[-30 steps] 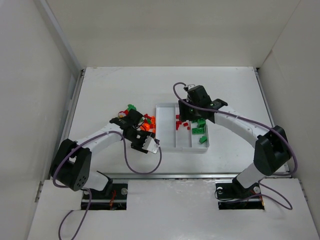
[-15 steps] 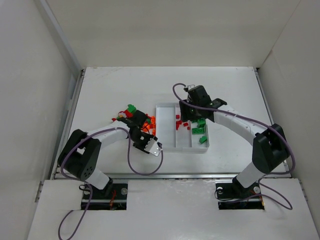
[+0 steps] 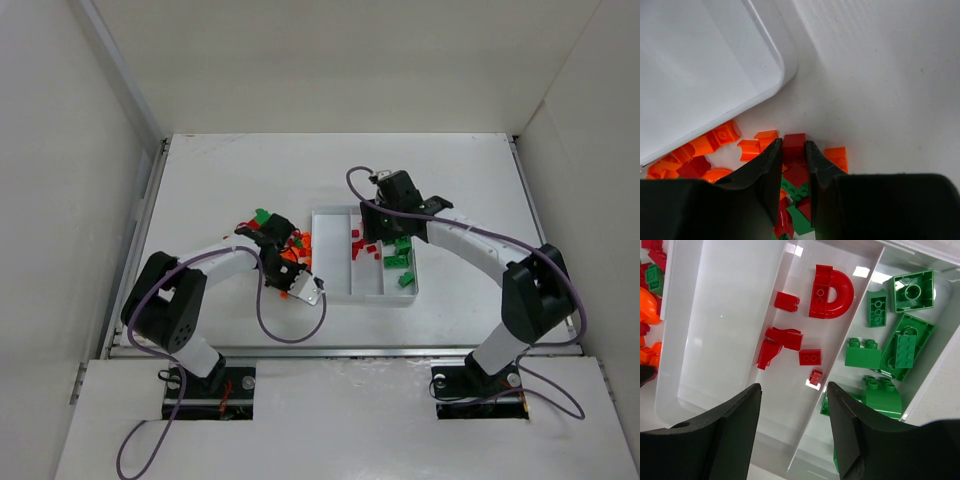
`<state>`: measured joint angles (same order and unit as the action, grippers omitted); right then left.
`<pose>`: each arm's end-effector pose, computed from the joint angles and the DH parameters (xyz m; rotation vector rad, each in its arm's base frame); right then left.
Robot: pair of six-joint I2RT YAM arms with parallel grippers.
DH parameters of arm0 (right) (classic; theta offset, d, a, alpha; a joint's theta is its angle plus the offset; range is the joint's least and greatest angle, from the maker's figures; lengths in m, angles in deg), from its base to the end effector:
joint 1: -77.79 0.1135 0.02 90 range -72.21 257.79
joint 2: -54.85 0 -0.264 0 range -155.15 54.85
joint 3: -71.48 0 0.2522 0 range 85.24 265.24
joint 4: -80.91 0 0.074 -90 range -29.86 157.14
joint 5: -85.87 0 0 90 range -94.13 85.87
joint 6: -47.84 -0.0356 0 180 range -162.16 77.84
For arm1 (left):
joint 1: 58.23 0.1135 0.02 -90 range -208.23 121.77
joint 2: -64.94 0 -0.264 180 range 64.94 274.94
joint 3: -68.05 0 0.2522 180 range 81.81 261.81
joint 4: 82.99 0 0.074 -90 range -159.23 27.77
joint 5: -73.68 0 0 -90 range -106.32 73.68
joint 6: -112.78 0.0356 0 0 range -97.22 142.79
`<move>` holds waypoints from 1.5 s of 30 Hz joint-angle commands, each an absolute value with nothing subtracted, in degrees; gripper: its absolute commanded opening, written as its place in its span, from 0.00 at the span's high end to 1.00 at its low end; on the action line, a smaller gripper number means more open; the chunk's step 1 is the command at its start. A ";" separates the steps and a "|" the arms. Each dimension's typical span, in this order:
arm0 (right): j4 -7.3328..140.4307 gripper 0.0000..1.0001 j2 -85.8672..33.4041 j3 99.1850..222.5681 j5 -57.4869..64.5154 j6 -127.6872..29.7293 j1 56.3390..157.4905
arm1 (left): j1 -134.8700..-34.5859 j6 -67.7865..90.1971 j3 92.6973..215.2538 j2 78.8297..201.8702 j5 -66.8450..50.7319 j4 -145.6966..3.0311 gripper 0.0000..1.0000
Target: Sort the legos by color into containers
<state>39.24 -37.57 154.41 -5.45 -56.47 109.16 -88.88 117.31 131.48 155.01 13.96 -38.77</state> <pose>0.2981 0.1808 0.2503 -0.3594 2.4641 0.3143 0.2318 -0.1582 0.1655 2.3282 1.0757 -0.3597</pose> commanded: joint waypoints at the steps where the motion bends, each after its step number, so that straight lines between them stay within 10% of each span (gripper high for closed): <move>1: 40.87 0.39 -38.49 156.17 -5.09 -55.27 108.73 | -88.37 118.59 132.78 154.33 14.71 -34.78 1.00; 22: 44.10 0.39 -35.33 155.92 1.21 -58.06 98.73 | -84.76 90.75 149.65 153.69 40.63 -41.17 1.00; 33: 47.20 0.39 -29.17 152.57 -1.75 -61.06 95.81 | -96.02 68.40 152.99 164.33 28.34 -68.08 0.99; 45: 46.05 0.39 -28.56 151.34 -2.81 -59.83 95.28 | -99.98 69.28 152.47 167.34 27.11 -70.64 0.27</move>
